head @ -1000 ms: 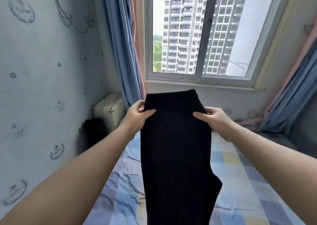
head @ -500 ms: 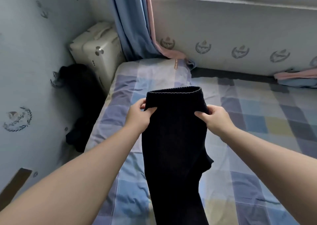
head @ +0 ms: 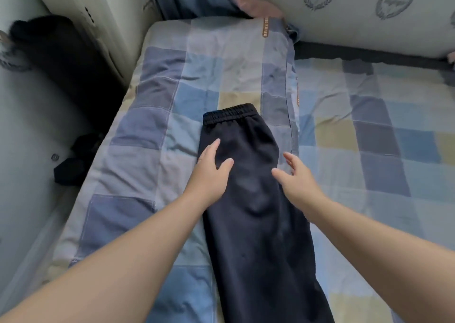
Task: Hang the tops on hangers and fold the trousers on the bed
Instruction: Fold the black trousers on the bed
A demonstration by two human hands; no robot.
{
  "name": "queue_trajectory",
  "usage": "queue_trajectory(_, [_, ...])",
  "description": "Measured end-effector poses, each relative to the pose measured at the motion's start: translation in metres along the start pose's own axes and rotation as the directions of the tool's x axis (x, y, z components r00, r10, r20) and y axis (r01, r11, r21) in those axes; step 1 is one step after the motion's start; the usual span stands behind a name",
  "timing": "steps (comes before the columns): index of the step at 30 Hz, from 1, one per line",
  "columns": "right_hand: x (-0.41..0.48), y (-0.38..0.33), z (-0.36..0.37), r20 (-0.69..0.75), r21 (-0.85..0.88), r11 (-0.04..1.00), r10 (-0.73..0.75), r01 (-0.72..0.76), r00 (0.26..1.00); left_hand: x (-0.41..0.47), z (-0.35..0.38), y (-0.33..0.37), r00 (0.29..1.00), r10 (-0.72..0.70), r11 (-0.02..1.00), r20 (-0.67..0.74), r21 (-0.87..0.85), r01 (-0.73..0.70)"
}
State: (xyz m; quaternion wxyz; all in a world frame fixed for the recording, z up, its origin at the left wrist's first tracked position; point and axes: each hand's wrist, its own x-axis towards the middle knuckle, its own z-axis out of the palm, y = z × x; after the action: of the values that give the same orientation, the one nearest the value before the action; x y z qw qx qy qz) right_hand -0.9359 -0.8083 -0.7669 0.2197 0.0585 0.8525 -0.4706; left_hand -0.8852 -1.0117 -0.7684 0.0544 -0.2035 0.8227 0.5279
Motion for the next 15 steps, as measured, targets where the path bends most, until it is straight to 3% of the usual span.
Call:
queue_trajectory(5, [-0.051,0.026,-0.011,0.120,-0.266,0.957,-0.083,0.113,0.989,-0.055,0.016,-0.006,0.996,-0.010,0.971,0.089,0.239,-0.011])
queue_trajectory(9, [-0.098,0.043,-0.029,0.198,-0.434,0.896,-0.002,0.089,0.980,-0.121,0.033,0.012,0.992,-0.013,0.906,0.124,0.421,-0.041])
queue_trajectory(15, [-0.186,0.066,-0.068,0.263,-0.639,0.751,0.006,0.170,0.965,-0.223,0.068,0.018,0.994,-0.047,0.853,0.094,0.521,-0.009])
